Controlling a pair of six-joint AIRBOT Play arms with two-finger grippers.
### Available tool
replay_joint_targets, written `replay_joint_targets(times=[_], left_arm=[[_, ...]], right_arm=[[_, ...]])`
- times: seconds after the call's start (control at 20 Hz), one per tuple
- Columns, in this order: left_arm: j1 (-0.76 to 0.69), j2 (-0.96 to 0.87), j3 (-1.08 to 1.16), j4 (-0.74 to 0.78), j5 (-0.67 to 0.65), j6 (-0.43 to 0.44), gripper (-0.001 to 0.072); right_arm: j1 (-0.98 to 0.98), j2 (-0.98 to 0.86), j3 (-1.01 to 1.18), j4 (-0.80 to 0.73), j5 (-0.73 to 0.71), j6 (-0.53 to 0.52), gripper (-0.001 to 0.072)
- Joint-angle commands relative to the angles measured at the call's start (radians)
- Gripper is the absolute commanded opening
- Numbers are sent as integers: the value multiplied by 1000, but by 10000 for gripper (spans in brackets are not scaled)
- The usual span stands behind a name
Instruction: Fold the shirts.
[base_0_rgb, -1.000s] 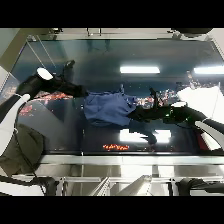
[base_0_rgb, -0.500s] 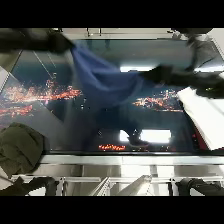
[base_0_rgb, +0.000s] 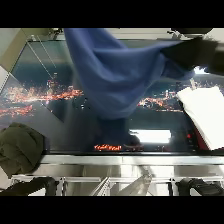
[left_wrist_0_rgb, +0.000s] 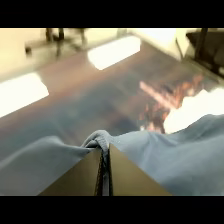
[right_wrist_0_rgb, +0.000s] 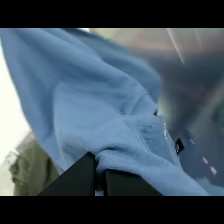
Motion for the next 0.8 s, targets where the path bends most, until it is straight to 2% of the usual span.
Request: replay_joint_targets(times=[0.0, 0.25, 0.3, 0.35, 0.4, 0.45, 0.5, 0.55, 0.65, 0.75], left_arm=[[4, -126, -98, -2, 21, -3, 18], [8, -394, -143, -1, 79, 0, 21], [20, -431, -143, -2, 74, 0, 105], [39, -461, -143, -2, 55, -5, 349], [61, -479, -143, -2, 20, -9, 447], [92, -490, -143, -2, -37, -14, 665], [123, -495, -143, -1, -98, -35, 720], [157, -496, -143, -1, -168, -60, 720], [206, -491, -166, -2, -306, -103, 719], [218, -452, -275, -5, -375, -113, 718]], right_arm=[[0, -86, -56, -150, -5, 128, 16], [-1, -341, -98, -208, -60, 128, 16], [-3, -393, -98, -228, -95, 128, 16], [-8, -442, -98, -248, -125, 128, 18], [-19, -481, -98, -251, -141, 128, 28], [-34, -517, -98, -250, -147, 129, 214], [-53, -540, -98, -250, -146, 129, 440], [-75, -557, -98, -250, -139, 128, 522], [-126, -562, -98, -251, -127, 125, 521], [-188, -555, -97, -250, -77, 105, 521]])
